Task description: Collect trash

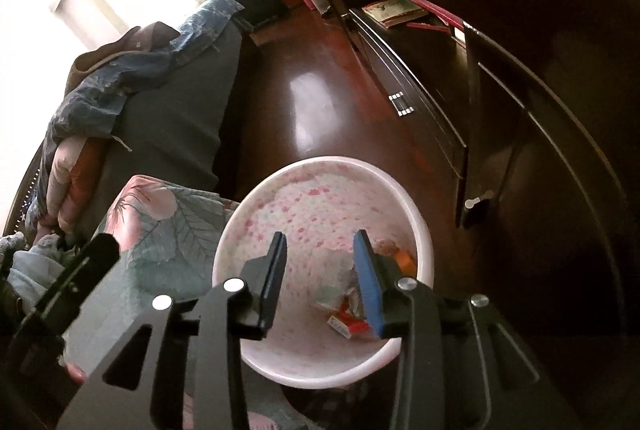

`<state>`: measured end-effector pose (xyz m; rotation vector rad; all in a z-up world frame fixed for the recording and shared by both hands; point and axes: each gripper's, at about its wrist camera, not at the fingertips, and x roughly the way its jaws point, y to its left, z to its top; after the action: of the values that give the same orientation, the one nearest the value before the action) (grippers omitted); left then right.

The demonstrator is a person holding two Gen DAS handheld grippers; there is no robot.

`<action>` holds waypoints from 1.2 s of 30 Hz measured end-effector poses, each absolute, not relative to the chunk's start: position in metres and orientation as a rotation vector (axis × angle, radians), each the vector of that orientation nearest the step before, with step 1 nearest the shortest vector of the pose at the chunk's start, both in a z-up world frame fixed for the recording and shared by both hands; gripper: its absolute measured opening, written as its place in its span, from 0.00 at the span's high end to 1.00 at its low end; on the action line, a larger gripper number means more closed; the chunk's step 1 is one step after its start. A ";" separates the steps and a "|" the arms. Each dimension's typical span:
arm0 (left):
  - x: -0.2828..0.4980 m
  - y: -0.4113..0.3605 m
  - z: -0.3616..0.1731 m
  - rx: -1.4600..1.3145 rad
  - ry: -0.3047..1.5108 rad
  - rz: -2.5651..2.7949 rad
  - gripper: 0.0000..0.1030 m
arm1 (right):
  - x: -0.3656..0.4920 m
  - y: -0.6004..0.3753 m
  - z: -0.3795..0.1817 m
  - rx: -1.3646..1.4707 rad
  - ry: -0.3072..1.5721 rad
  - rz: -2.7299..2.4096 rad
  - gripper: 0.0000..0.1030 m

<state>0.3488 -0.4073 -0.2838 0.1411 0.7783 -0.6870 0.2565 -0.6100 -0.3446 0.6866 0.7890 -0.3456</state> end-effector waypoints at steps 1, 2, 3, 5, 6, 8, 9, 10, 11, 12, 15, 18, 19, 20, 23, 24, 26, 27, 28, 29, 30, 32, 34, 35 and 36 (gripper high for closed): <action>0.349 -0.405 -0.283 0.137 0.775 -0.680 0.22 | 0.256 -0.608 -0.344 0.681 0.793 -0.346 0.60; 0.348 -0.402 -0.280 0.134 0.771 -0.675 0.22 | 0.256 -0.605 -0.343 0.675 0.795 -0.348 0.59; 0.346 -0.398 -0.278 0.129 0.764 -0.668 0.21 | 0.255 -0.600 -0.342 0.660 0.799 -0.352 0.59; 0.343 -0.391 -0.272 0.119 0.755 -0.657 0.20 | 0.253 -0.593 -0.337 0.637 0.800 -0.359 0.56; 0.341 -0.387 -0.269 0.116 0.750 -0.652 0.19 | 0.251 -0.586 -0.334 0.621 0.800 -0.366 0.51; 0.334 -0.374 -0.260 0.108 0.732 -0.625 0.17 | 0.245 -0.570 -0.325 0.584 0.788 -0.377 0.36; 0.330 -0.367 -0.255 0.105 0.720 -0.611 0.14 | 0.242 -0.563 -0.320 0.566 0.780 -0.387 0.31; 0.325 -0.358 -0.249 0.099 0.705 -0.587 0.10 | 0.239 -0.553 -0.314 0.542 0.766 -0.396 0.24; 0.320 -0.348 -0.244 0.093 0.692 -0.557 0.08 | 0.236 -0.542 -0.308 0.518 0.754 -0.398 0.18; 0.317 -0.339 -0.239 0.085 0.683 -0.534 0.07 | 0.232 -0.530 -0.301 0.490 0.740 -0.400 0.16; 0.303 -0.302 -0.224 0.046 0.673 -0.470 0.04 | 0.222 -0.492 -0.281 0.417 0.712 -0.382 0.10; 0.286 -0.258 -0.208 0.009 0.667 -0.389 0.04 | 0.210 -0.451 -0.259 0.355 0.681 -0.350 0.04; 0.281 -0.247 -0.204 0.002 0.665 -0.368 0.04 | 0.204 -0.436 -0.250 0.333 0.665 -0.333 0.04; 0.274 -0.232 -0.199 -0.009 0.659 -0.340 0.04 | 0.200 -0.424 -0.243 0.310 0.653 -0.320 0.04; 0.250 -0.190 -0.181 -0.038 0.630 -0.277 0.04 | 0.185 -0.379 -0.217 0.228 0.614 -0.273 0.04; 0.239 -0.173 -0.175 -0.046 0.620 -0.242 0.04 | 0.178 -0.364 -0.209 0.208 0.604 -0.253 0.04; 0.222 -0.146 -0.165 -0.067 0.603 -0.195 0.04 | 0.165 -0.336 -0.194 0.171 0.585 -0.224 0.04; 0.210 -0.128 -0.157 -0.088 0.587 -0.171 0.04 | 0.157 -0.321 -0.186 0.148 0.574 -0.208 0.04; 0.202 -0.118 -0.152 -0.098 0.575 -0.156 0.04 | 0.148 -0.306 -0.177 0.125 0.558 -0.189 0.04; 0.191 -0.104 -0.145 -0.109 0.555 -0.131 0.04 | 0.142 -0.295 -0.171 0.109 0.545 -0.177 0.04; 0.179 -0.091 -0.138 -0.113 0.534 -0.105 0.04 | 0.132 -0.279 -0.161 0.084 0.525 -0.158 0.04; 0.160 -0.073 -0.125 -0.112 0.497 -0.068 0.04 | 0.117 -0.258 -0.149 0.052 0.499 -0.128 0.03; 0.136 -0.056 -0.111 -0.102 0.452 -0.032 0.04 | 0.096 -0.235 -0.133 0.025 0.457 -0.104 0.03; 0.128 -0.050 -0.107 -0.098 0.436 -0.019 0.04 | 0.088 -0.230 -0.127 0.022 0.437 -0.097 0.03; 0.119 -0.045 -0.102 -0.095 0.419 -0.004 0.04 | 0.078 -0.223 -0.120 0.020 0.413 -0.091 0.03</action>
<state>0.1191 -0.0447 -0.1020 -0.0949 0.4187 -0.0044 0.0785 -0.2233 -0.1201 0.0198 0.4130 -0.0912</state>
